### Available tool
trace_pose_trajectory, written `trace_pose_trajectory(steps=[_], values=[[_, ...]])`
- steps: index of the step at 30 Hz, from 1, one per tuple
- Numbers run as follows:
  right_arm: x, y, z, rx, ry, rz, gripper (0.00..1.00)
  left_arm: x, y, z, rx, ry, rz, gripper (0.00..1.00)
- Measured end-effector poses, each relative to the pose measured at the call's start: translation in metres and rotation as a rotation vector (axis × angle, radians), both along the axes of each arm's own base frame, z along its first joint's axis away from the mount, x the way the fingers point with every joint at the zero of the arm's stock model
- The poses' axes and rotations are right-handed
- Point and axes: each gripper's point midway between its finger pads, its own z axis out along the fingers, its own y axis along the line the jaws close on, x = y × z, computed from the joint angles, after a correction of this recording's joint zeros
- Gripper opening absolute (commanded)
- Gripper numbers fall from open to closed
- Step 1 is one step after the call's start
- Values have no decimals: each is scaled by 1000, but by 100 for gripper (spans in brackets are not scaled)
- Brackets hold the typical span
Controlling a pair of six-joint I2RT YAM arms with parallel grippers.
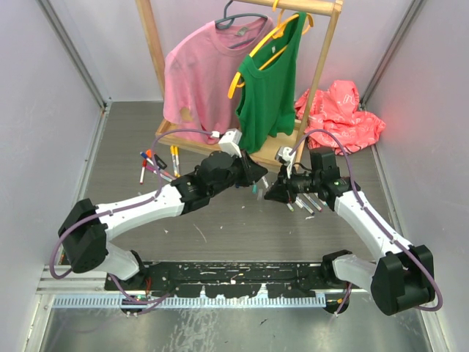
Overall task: Open the pen caps
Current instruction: Pick up the pen from the center of the board, then open the pen cap from the pen.
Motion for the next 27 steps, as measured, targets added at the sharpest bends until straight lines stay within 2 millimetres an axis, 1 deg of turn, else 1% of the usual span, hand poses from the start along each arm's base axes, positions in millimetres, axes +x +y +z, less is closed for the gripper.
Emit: trace_pose_trajectory(steps=[1,4,6,8,10,15,16,17,20,22,23,25,27], values=[[0,0,0,-1,1,0,11,0,0,0,0,1,-2,0],[-1,0,-1,-3,3,1,37,-1,-1,-1,0,3,-8,0],[-2,1,0,5,11,5,48,-2,-2,0,-11,1,-16,0],[-5,3,3,24,28,15,50,-4,-5,1,-31,-6,-34,0],[-6,4,8,54,40,21,50,-7,-8,3,-54,-15,-56,0],[1,1,26,125,42,-7,50,-12,-13,2,-86,-26,-93,0],[2,0,29,136,39,-12,49,-13,-13,1,-88,-26,-97,0],[3,0,32,144,32,-16,45,-13,-14,1,-91,-26,-102,0],[3,0,37,161,31,-16,20,-13,-17,0,-101,-26,-109,0],[3,1,38,165,30,-13,10,-12,-18,1,-110,-29,-111,0],[3,0,38,167,37,-19,6,-12,-19,3,-115,-33,-112,0],[4,0,39,170,38,-20,1,-11,-19,5,-118,-47,-115,0],[5,0,38,171,37,-17,1,-8,-17,6,-121,-56,-120,0]])
